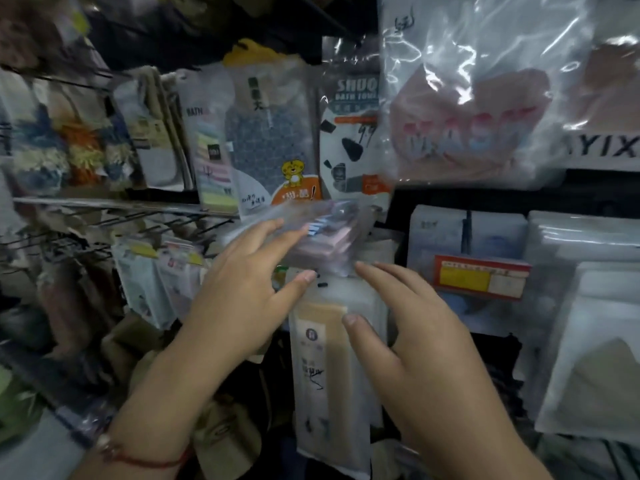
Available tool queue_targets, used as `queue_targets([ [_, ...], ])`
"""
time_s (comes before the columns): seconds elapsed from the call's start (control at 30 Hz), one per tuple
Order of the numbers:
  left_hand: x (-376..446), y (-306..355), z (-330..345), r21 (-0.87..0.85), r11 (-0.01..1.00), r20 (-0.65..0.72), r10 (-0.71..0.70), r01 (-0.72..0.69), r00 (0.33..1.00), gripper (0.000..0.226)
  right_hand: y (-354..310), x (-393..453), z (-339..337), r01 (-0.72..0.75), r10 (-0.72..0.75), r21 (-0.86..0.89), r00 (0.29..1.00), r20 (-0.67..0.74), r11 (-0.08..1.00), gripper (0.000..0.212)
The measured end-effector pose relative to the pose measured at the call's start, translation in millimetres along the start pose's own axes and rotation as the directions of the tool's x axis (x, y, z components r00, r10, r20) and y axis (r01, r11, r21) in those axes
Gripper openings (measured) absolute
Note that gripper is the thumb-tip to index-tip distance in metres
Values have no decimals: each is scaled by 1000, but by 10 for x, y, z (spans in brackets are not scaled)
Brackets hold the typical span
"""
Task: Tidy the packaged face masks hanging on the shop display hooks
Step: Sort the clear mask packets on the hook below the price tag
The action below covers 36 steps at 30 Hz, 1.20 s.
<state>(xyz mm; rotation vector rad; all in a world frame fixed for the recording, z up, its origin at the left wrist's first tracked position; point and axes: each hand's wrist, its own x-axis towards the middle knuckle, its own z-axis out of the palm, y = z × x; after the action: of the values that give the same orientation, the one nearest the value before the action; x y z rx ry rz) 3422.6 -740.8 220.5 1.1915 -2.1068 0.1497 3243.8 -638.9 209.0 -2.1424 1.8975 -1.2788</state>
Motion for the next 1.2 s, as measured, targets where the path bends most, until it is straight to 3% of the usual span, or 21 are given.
queue_targets([
  [0.13, 252, -256, -2, -54, 996, 78, 70, -66, 994, 52, -130, 163, 217, -109, 112, 58, 993, -48, 992, 53],
  [0.4, 578, -660, 53, -248, 931, 65, 292, -268, 954, 36, -319, 327, 556, -312, 346, 183, 916, -204, 932, 50],
  [0.67, 598, -785, 257, -305, 854, -152, 393, -421, 907, 28, -466, 342, 714, -355, 450, 325, 845, -288, 876, 37],
  [0.8, 565, -795, 347, -279, 851, -201, 402, -446, 893, 19, -547, 440, 795, -286, 441, 411, 825, -355, 866, 31],
  [1.0, 515, -782, 410, -315, 844, -304, 345, -435, 888, 11, -703, 572, 928, -261, 446, 443, 807, -387, 858, 26],
  [1.13, 525, -802, 455, -328, 814, -431, 322, -478, 843, 7, -734, 618, 915, -268, 442, 397, 770, -460, 878, 20],
  [1.2, 513, -818, 469, -310, 799, -490, 331, -516, 806, 8, -761, 648, 829, -262, 437, 385, 752, -494, 885, 29],
])
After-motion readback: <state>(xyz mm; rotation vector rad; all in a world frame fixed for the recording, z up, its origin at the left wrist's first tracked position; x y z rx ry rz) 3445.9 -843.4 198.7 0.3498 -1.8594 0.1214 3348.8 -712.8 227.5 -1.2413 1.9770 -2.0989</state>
